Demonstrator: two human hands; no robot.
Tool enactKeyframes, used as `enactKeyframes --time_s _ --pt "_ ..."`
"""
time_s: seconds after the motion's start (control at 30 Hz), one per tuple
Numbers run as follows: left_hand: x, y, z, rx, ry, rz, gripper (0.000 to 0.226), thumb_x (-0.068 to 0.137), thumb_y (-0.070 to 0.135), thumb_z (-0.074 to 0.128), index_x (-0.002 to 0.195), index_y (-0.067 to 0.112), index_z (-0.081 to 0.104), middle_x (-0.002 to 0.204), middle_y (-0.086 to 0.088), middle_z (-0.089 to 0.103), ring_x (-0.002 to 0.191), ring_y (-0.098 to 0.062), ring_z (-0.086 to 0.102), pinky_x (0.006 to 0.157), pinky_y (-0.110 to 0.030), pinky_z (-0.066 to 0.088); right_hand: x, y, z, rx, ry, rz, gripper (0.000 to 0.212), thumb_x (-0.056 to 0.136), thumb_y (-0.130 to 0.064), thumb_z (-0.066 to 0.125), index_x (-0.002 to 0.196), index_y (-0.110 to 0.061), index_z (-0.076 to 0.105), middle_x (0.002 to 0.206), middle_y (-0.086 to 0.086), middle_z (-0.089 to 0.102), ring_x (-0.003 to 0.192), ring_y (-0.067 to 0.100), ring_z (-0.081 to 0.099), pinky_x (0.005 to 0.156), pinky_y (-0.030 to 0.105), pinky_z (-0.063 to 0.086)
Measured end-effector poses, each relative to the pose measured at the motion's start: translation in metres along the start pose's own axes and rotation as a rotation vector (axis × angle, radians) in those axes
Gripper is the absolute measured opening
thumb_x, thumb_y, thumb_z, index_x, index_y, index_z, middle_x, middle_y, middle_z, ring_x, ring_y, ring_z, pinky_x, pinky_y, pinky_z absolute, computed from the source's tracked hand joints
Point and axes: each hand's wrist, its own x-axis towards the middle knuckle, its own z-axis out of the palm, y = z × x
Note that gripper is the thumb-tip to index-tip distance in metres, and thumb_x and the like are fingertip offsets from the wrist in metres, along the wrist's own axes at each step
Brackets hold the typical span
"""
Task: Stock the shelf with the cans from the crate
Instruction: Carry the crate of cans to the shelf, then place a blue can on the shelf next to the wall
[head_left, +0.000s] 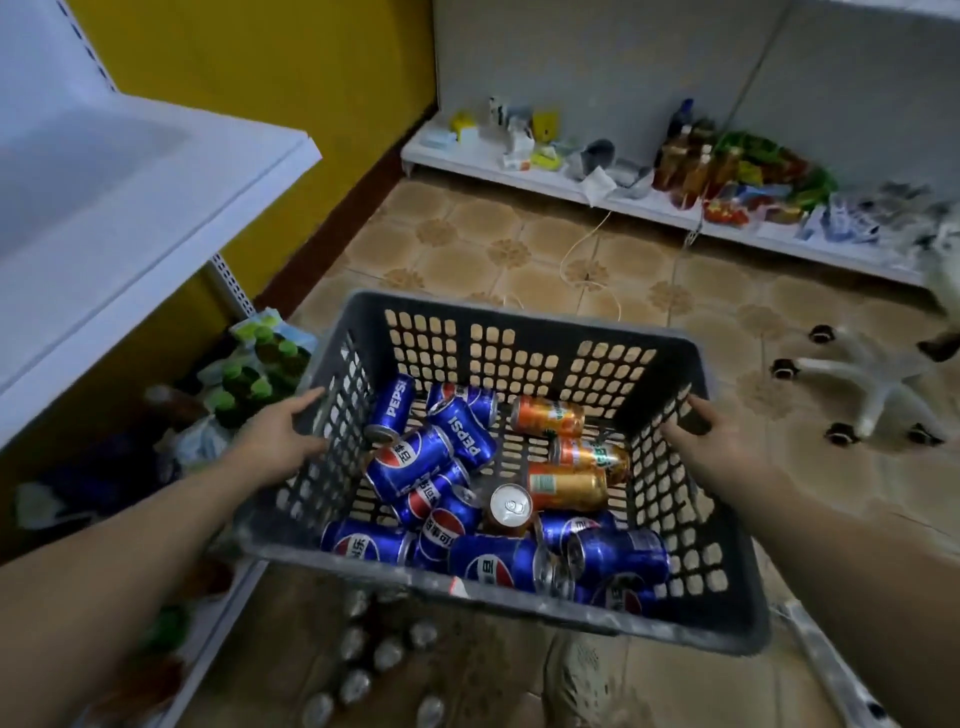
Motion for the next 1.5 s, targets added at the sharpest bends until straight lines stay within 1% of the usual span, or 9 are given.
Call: enactKeyframes --time_s 0.13,0.37,0.5,0.73,1.07,1.23,1.33,1.4,1.5 --pt "0.062 -0.027 0.045 0.002 0.027 0.021 0.073 0.084 0.006 0.069 0.145 0.032 0.037 0.123 -0.008 0.055 0.066 -0.026 0.060 0.053 -0.031 0.049 0.052 0.017 0.057 0.009 0.038 0.011 0.067 0.089 -0.051 0.058 0.148 -0.037 0.030 0.141 0.009 0.051 0.117 0.029 0.055 0.085 0.040 0.047" --pt "0.154 -0.079 0.114 -0.015 0.018 0.060 0.072 0.084 0.008 0.070 0.144 0.033 0.039 0.141 -0.012 0.048 0.097 -0.033 0.061 0.069 -0.036 0.053 0.120 0.053 0.157 -0.009 0.081 -0.010 0.065 0.087 -0.052 0.059 0.146 -0.038 0.034 0.132 0.006 0.059 0.104 0.025 0.063 0.084 0.044 0.056" --pt "0.185 -0.110 0.146 -0.029 0.014 0.080 0.070 0.083 0.006 0.071 0.143 0.028 0.042 0.146 -0.012 0.043 0.115 -0.037 0.055 0.086 -0.047 0.050 0.146 0.072 0.197 -0.010 0.094 -0.014 0.064 0.085 -0.052 0.061 0.143 -0.039 0.038 0.131 0.005 0.059 0.100 0.025 0.064 0.081 0.043 0.057" --pt "0.216 -0.153 0.187 0.001 -0.042 0.077 0.073 0.080 0.007 0.074 0.143 0.026 0.043 0.147 -0.011 0.043 0.131 -0.030 0.044 0.105 -0.042 0.041 0.173 0.098 0.249 -0.010 0.077 0.000 0.063 0.088 -0.046 0.062 0.145 -0.036 0.037 0.136 0.004 0.056 0.104 0.023 0.062 0.083 0.042 0.056" --pt "0.222 -0.181 0.211 0.083 -0.083 0.083 0.072 0.087 0.010 0.068 0.148 0.028 0.034 0.149 -0.010 0.040 0.127 -0.032 0.047 0.087 -0.037 0.043 0.174 0.127 0.292 -0.052 0.076 0.054 0.066 0.087 -0.052 0.060 0.145 -0.044 0.031 0.137 0.006 0.055 0.100 0.027 0.065 0.083 0.046 0.057" --pt "0.211 -0.178 0.206 0.263 -0.157 0.061 0.083 0.086 0.025 0.070 0.152 0.030 0.020 0.148 -0.015 0.041 0.129 -0.036 0.044 0.097 -0.039 0.040 0.176 0.117 0.286 -0.260 -0.033 0.100 0.081 0.084 -0.056 0.061 0.151 -0.037 0.019 0.148 0.012 0.040 0.123 0.034 0.050 0.098 0.047 0.048" --pt "0.196 -0.174 0.213 0.590 0.018 0.286 0.079 0.082 0.030 0.072 0.149 0.020 0.033 0.151 -0.020 0.032 0.135 -0.040 0.029 0.109 -0.050 0.028 0.168 0.092 0.293 -0.510 0.047 -0.086 0.082 0.084 -0.056 0.061 0.151 -0.030 0.021 0.154 0.011 0.025 0.141 0.032 0.026 0.112 0.048 0.029" --pt "0.183 -0.166 0.228 0.612 -0.006 0.431 0.069 0.083 0.031 0.070 0.144 0.020 0.041 0.152 -0.011 0.034 0.138 -0.034 0.028 0.114 -0.052 0.021 0.158 0.069 0.320 -0.449 -0.042 -0.220 0.075 0.084 -0.051 0.064 0.147 -0.028 0.031 0.147 0.007 0.037 0.135 0.027 0.036 0.110 0.046 0.035" --pt "0.172 -0.160 0.263 0.608 -0.202 0.448 0.061 0.089 0.038 0.060 0.145 0.027 0.038 0.154 0.001 0.031 0.142 -0.023 0.023 0.117 -0.041 0.016 0.143 0.043 0.379 -0.278 -0.419 -0.250 0.063 0.085 -0.049 0.065 0.138 -0.025 0.043 0.132 0.003 0.053 0.104 0.017 0.056 0.086 0.035 0.052"
